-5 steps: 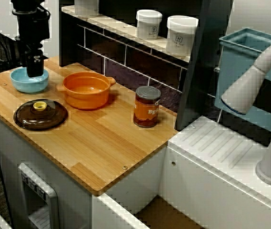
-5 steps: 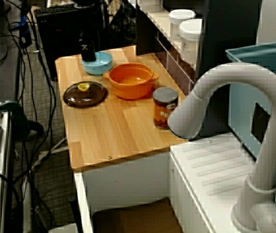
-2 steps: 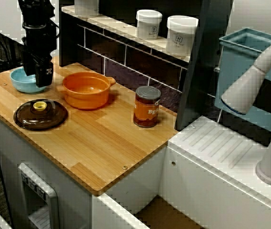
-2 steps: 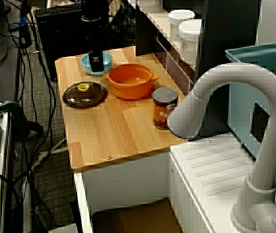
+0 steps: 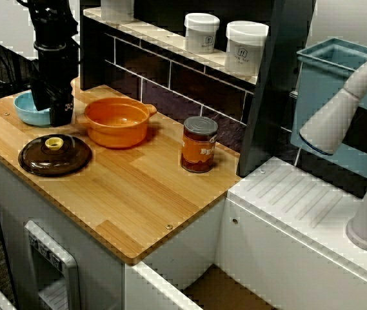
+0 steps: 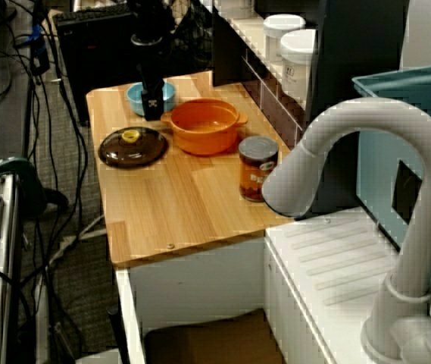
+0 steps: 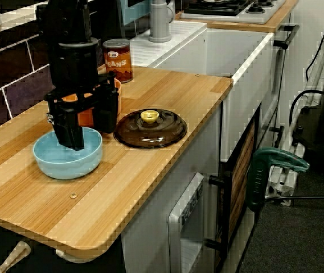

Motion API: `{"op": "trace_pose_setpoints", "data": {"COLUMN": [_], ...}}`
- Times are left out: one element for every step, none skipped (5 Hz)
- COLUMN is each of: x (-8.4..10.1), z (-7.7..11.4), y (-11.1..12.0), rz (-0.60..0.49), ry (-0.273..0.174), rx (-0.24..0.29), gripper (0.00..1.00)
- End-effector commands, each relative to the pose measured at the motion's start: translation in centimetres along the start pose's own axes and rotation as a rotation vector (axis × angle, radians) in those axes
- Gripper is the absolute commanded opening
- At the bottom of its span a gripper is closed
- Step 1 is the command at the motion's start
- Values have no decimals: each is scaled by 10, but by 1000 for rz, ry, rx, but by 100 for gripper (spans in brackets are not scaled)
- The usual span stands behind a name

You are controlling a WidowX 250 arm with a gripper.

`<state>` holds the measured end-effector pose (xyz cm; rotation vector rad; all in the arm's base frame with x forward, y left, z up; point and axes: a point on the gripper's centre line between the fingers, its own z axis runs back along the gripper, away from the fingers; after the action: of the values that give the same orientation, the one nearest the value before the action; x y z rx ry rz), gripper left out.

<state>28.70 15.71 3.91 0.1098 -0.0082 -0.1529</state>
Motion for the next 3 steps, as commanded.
{"op": "trace_pose_setpoints", "data": {"x": [-4,-6,-4], "z": [4,2,5], "y": [1,-1,3], "rz": [-7,-12,-17], "ry": [-30,-26,-19], "rx": [7,4,-11], "gripper": [0,0,0]}}
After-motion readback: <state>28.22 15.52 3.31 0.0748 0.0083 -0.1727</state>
